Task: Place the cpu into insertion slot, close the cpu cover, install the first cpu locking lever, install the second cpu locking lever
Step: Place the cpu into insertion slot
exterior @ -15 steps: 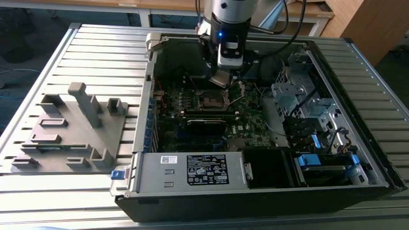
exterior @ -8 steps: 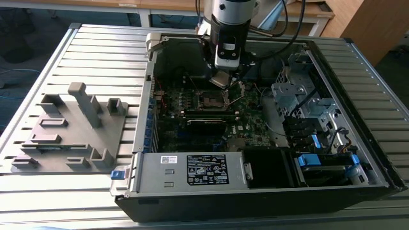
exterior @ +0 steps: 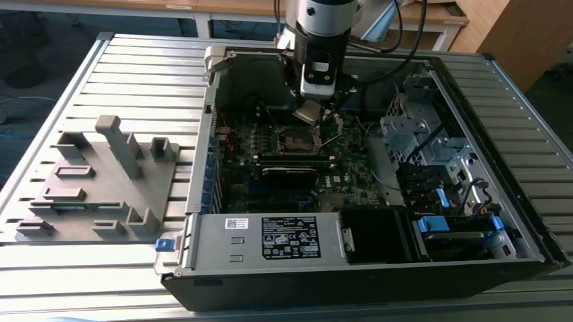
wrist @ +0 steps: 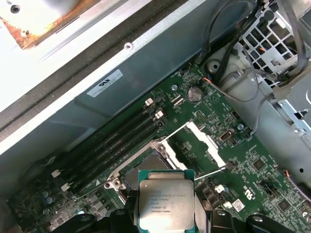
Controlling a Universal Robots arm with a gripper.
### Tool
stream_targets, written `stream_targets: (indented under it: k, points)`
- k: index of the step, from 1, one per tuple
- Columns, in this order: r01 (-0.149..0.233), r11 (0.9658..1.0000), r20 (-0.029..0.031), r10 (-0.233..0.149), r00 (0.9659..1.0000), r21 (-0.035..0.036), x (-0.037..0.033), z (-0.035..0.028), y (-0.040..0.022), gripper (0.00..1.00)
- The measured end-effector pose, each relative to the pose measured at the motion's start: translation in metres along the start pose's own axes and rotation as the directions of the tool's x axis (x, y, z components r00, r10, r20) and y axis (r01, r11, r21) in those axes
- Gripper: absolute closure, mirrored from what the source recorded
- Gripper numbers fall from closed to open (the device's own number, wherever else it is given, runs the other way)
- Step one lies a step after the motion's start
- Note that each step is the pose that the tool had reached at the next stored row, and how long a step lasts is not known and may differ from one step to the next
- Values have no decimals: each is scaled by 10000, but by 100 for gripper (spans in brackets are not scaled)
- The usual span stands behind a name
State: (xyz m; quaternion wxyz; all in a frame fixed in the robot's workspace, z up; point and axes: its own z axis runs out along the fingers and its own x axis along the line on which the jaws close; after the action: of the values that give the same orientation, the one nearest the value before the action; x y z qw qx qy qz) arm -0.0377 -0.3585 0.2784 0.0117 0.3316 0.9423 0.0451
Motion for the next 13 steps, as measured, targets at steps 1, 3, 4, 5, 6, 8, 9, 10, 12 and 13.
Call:
stream_targets:
  k: [1, 3, 4, 5, 6, 8, 9, 10, 12, 13]
  points:
    - [0, 10000, 0, 0, 10000, -1, 1, 9, -2, 46]
    - [2, 10000, 0, -2, 10000, 2, 1, 13, -2, 46]
    - [2, 10000, 0, -2, 10000, 2, 1, 13, -2, 46]
    - [1, 10000, 0, -1, 10000, 3, 1, 13, -3, 46]
    - [1, 10000, 0, -1, 10000, 2, 1, 13, -3, 46]
    - [1, 10000, 0, -1, 10000, 1, 1, 14, -3, 46]
    - [1, 10000, 0, -1, 10000, 1, 1, 14, -3, 46]
    - [1, 10000, 0, -1, 10000, 1, 1, 14, -3, 46]
    - [1, 10000, 0, -1, 10000, 1, 2, 15, -3, 46]
    - [1, 10000, 0, -1, 10000, 1, 2, 15, -3, 46]
